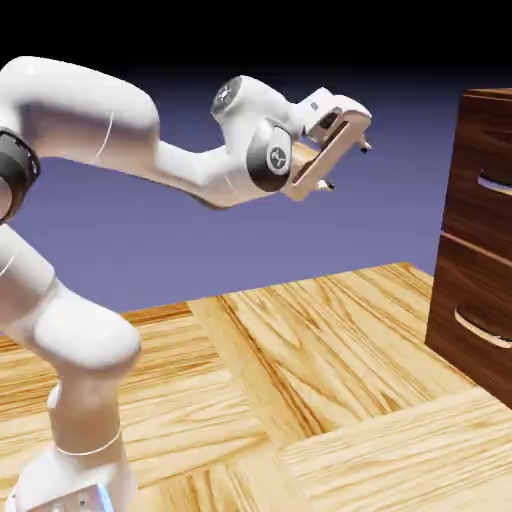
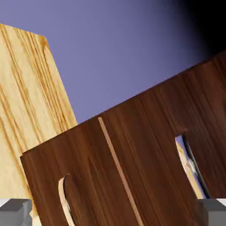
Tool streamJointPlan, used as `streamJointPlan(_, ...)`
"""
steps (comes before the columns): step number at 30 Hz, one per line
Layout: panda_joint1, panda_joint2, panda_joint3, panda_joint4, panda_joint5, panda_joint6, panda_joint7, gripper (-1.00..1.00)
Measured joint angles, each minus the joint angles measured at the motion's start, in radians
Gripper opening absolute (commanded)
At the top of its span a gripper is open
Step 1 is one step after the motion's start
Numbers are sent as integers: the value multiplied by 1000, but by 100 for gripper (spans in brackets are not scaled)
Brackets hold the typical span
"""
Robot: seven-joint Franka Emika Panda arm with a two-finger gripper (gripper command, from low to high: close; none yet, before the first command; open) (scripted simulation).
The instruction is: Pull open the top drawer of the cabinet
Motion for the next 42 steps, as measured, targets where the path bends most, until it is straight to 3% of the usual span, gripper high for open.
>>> streamJointPlan(42,1365,-94,-1229,818,-1827,-152,-1589,0)
